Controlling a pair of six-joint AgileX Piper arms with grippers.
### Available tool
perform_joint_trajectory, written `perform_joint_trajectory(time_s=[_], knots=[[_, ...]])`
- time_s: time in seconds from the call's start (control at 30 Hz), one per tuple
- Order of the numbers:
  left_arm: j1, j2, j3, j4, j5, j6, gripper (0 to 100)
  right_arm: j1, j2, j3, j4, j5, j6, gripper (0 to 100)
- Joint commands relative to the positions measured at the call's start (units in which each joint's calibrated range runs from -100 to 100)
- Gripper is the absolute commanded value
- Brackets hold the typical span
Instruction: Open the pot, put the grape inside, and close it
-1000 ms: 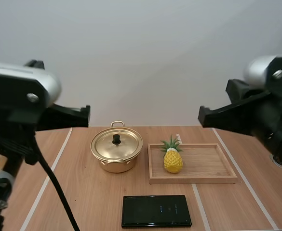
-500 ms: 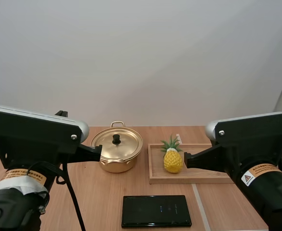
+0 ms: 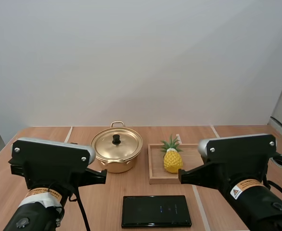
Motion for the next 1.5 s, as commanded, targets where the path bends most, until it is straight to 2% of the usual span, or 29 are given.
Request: perform_joint_trajectory(time_s=[0.0,0.27,0.53,0.83,1.1,1.47], knots=[[0.05,-0.2,1.04,0.38,-1.32,-0.59,0,-0.26,-0.48,2.51,0.13,-0.49,-0.21,0],[0.05,-0.2,5.21,0.38,-1.17,-0.59,0,-0.26,-0.48,4.42,0.13,-1.12,-0.21,0],[0.05,-0.2,5.21,-0.89,3.45,-1.02,0,-0.32,-0.48,4.42,0.13,-1.12,-0.21,0],[0.05,-0.2,5.21,-0.86,3.46,-0.92,0,-2.23,-0.48,4.42,0.13,-1.12,-0.21,0],[0.05,-0.2,5.21,-0.86,3.46,-0.92,0,-2.23,-0.48,4.42,0.13,-1.12,-0.21,0],[0.05,-0.2,5.21,-0.86,3.46,-0.92,0,-2.25,-0.48,8.86,0.13,-4.51,-0.21,0]])
